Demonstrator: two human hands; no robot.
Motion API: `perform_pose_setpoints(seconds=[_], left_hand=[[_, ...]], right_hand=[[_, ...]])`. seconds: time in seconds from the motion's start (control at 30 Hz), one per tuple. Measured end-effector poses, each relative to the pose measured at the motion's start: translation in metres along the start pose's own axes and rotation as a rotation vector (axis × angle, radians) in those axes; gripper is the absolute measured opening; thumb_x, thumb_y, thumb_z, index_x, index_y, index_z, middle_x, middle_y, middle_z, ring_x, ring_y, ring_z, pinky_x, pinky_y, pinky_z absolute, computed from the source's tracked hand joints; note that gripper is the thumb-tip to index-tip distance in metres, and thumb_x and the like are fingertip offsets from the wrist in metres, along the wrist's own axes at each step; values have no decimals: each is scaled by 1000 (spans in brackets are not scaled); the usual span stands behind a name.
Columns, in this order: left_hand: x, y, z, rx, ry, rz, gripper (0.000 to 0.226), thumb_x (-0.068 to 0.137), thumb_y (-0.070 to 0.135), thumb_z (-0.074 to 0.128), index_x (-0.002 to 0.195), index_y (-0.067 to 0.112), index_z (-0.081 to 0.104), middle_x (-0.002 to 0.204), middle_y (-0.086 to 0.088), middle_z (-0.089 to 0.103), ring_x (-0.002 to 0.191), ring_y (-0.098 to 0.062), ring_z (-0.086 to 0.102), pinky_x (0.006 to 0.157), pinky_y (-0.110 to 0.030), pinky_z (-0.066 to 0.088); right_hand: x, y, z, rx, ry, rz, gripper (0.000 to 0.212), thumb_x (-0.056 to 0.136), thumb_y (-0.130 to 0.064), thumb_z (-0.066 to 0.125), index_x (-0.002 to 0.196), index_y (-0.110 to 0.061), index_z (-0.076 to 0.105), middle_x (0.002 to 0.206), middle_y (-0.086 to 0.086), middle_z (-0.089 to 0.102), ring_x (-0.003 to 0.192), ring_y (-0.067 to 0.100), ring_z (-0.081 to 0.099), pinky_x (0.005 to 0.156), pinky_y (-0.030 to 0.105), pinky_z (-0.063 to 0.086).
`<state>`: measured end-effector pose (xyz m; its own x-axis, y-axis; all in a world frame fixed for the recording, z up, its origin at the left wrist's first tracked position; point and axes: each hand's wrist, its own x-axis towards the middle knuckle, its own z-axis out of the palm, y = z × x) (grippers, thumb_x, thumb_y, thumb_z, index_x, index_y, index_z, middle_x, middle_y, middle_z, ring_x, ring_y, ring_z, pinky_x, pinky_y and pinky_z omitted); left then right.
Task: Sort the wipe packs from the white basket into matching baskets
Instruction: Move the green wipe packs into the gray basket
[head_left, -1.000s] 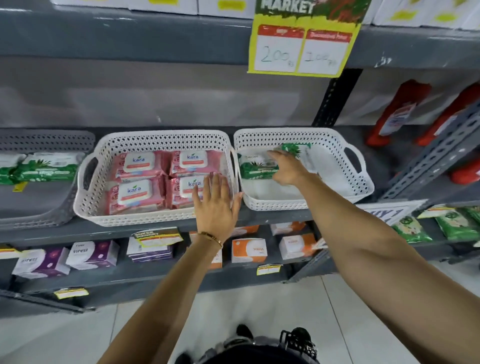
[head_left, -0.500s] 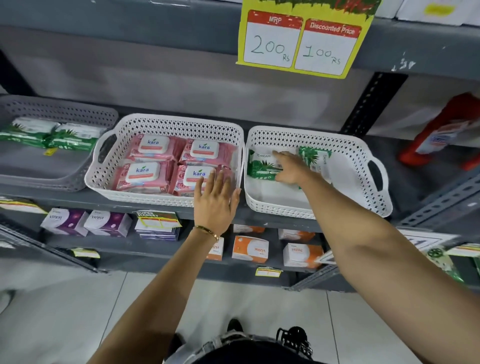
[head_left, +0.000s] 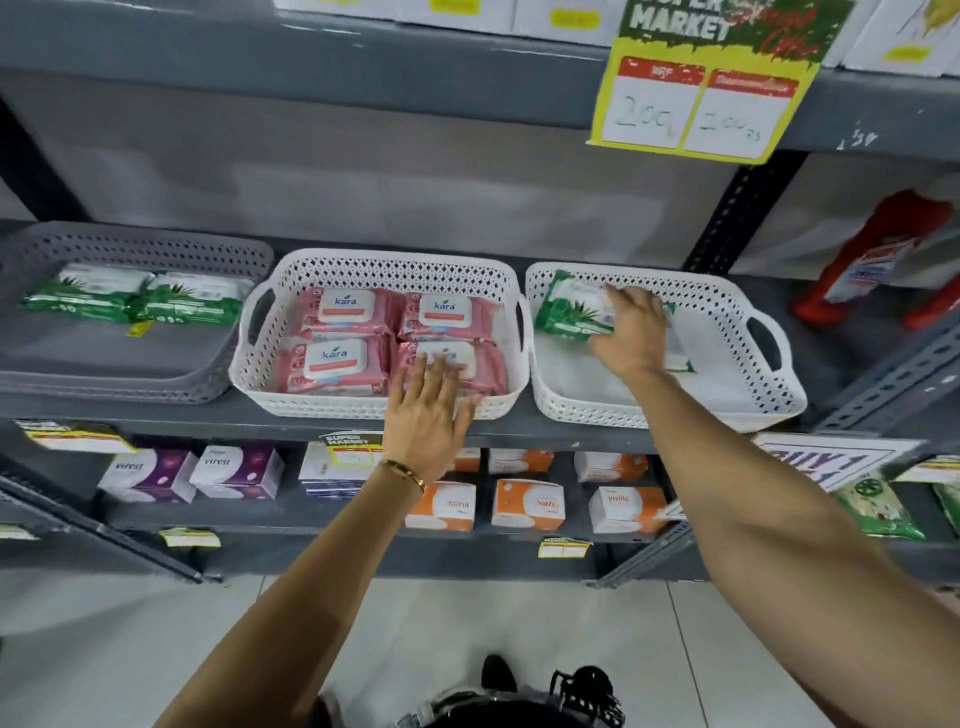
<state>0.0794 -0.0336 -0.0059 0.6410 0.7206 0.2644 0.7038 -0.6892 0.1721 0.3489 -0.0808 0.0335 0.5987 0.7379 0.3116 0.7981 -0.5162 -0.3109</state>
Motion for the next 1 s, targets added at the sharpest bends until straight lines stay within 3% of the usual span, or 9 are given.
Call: perform_pose_setpoints(seconds=[0.17,0.33,0.47,0.6,0.73,1.0], left_hand=[[-20,-88,-22,17,-19,39,63,91,45,23,120,0,56,126,-21,58,124,-39,47,104,-54,33],[-23,-176,-46,104,-105,87,76,88,56,9,136,5,37,143,-18,41,135,-36,29,113,-51,14],[-36,-250,-65,83,-64,9,65,95,51,26,139,4,33,148,-18,34,140,-34,20,115,-51,5],[-52,-311,-79,106,-84,-149,79,90,60,8,142,4,25,150,-18,29,141,-33,15,115,-51,2],[-63,-367,-93,97,-47,-219,104,77,71,-13,140,-1,28,147,-22,34,140,-36,19,115,-52,5],[-81,-432,-105,82,-53,-305,106,75,74,-11,143,-1,20,152,-19,24,143,-31,9,118,-44,1]], right_hand=[[-26,-59,-9,-5,199,171,72,65,-10,68,134,-11,48,129,17,51,119,36,41,104,45,36],[-49,-142,0,70,252,224,73,69,-22,71,137,-13,45,129,18,49,121,36,40,105,47,33],[-62,-227,22,167,137,97,77,67,-23,76,136,-12,46,131,18,50,121,36,41,103,43,35],[-58,-303,47,213,-3,-61,75,69,-27,77,136,-13,47,130,17,52,121,35,42,100,39,35],[-51,-379,73,240,-147,-245,77,67,-25,79,136,-14,48,132,16,52,122,34,44,103,38,37],[-43,-482,133,102,-453,-497,79,73,-35,75,141,-18,40,145,13,44,130,33,38,107,45,32]])
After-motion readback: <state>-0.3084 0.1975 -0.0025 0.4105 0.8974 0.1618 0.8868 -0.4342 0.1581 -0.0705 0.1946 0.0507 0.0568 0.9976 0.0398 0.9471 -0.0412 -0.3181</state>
